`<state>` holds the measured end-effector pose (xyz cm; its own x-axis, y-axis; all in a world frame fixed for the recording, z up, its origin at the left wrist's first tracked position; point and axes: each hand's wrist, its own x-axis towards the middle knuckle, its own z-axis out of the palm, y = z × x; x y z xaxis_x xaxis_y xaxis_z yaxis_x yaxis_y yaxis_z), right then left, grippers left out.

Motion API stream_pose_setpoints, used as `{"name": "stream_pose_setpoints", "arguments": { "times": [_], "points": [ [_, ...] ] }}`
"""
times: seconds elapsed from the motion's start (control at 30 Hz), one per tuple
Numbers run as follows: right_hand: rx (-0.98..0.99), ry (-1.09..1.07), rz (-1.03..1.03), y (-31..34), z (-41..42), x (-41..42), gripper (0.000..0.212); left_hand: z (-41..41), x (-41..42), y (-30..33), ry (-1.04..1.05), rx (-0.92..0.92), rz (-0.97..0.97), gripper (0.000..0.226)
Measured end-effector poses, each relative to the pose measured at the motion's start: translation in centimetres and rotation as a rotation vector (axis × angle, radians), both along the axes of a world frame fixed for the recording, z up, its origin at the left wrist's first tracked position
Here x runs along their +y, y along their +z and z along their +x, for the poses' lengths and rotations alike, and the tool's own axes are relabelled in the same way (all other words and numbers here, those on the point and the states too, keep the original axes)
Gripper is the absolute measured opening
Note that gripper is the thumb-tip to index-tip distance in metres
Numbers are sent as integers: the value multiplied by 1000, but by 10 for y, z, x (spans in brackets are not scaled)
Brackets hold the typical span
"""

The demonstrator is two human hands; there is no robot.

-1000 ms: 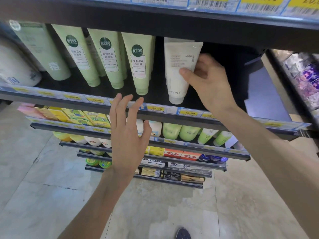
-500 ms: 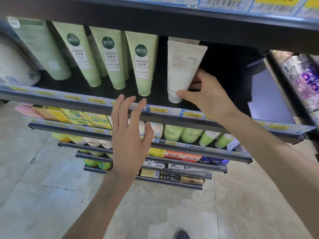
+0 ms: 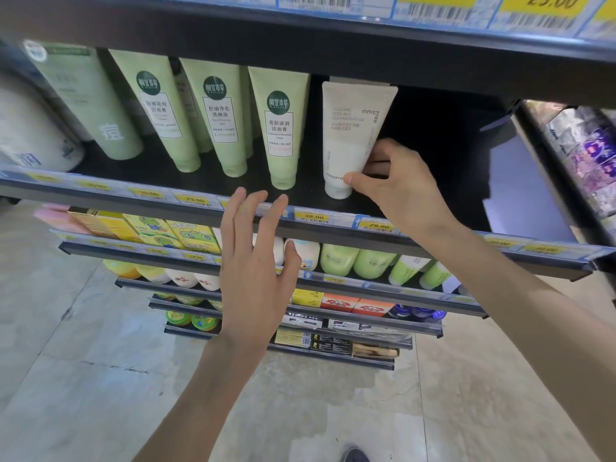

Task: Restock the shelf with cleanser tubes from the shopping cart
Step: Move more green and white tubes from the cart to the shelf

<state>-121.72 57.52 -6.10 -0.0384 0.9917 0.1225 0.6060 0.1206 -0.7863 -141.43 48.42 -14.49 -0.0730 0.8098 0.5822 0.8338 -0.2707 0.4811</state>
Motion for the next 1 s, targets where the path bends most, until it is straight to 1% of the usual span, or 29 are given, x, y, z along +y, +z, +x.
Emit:
{"name": "stream_pose_setpoints", "arguments": {
  "times": [0.17, 0.33, 0.43, 0.5, 0.53, 0.6, 0.7, 0.87, 0.93, 1.0],
  "points": [
    [-4, -20, -6, 1, -1, -2, 35, 0, -2, 2, 6, 6, -37, 52],
    [-15, -9, -30, 4, -3, -4, 38, 0, -7, 11, 15, 29, -100, 55],
    [-3, -5, -69, 11, -2, -9, 47, -3, -10, 22, 22, 81, -183, 59],
    [-19, -8, -97, 17, 3, -18, 63, -6, -14, 29, 9, 118, -233, 65],
    [-50, -11, -104, 20, 7, -26, 71, -7, -16, 34, 0, 147, -260, 68],
    [-140, 6, -103, 28, 16, -44, 81, -8, -23, 44, -10, 232, -305, 72],
    [-275, 35, -116, 44, 34, -78, 85, -4, -39, 62, -24, 322, -367, 72],
    [-586, 38, -92, 56, 69, -143, 91, 30, -79, 94, -116, 380, -369, 67],
    [-651, 54, -99, 49, 76, -166, 94, 41, -93, 95, -113, 402, -387, 66],
    [-691, 20, -103, 61, 104, -204, 97, 72, -115, 113, -161, 418, -374, 66]
  ]
}}
